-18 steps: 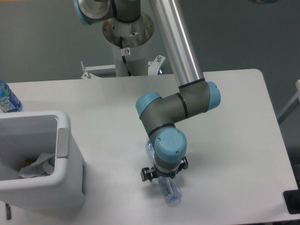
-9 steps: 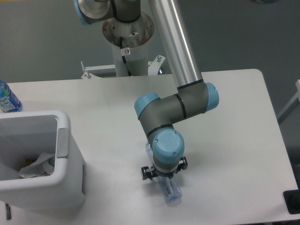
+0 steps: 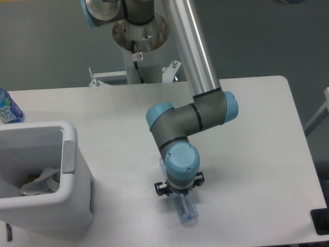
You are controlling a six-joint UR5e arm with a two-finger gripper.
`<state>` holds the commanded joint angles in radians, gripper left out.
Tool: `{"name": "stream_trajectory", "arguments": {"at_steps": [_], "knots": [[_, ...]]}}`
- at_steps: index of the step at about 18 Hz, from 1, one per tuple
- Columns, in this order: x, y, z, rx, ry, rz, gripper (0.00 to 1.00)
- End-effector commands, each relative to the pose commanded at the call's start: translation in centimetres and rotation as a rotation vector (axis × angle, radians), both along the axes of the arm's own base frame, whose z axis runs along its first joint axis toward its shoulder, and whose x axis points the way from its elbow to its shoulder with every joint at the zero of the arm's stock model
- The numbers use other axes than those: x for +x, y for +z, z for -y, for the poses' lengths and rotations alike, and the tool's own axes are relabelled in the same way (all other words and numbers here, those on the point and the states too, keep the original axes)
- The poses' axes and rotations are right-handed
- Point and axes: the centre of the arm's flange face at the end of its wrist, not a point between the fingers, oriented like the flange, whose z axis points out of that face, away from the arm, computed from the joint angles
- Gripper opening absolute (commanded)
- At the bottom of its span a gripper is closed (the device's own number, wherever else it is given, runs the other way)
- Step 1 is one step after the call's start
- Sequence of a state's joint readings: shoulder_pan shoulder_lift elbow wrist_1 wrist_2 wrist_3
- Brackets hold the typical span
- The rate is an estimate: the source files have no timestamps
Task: Place the trash in the trash can
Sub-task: 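Lower the gripper around the bottle's middle and close on it, then lift the water bottle and carry it into the white bin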
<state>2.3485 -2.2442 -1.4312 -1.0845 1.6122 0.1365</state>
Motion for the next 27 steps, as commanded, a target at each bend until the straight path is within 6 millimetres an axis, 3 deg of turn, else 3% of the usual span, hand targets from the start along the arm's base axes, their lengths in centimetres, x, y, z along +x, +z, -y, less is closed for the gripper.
{"name": "stream_trajectory", "arguments": {"at_steps": [7,11,17,21,23,27], "knots": [[0.0,0.3,0.0,0.003,0.000,-0.003,0.55],[0.0,0.8,0.0,0.011,0.000,-0.009,0.56],[-0.3,3.7,-0.1,0.051,-0.011,-0.037,0.56],[-2.5,8.5,-0.2,0.161,0.011,-0.075,0.56],[-4.3,12.0,0.1,0.278,0.030,-0.125,0.56],[-5.3,18.8,0.3,0.540,0.015,-0.228,0.56]]}}
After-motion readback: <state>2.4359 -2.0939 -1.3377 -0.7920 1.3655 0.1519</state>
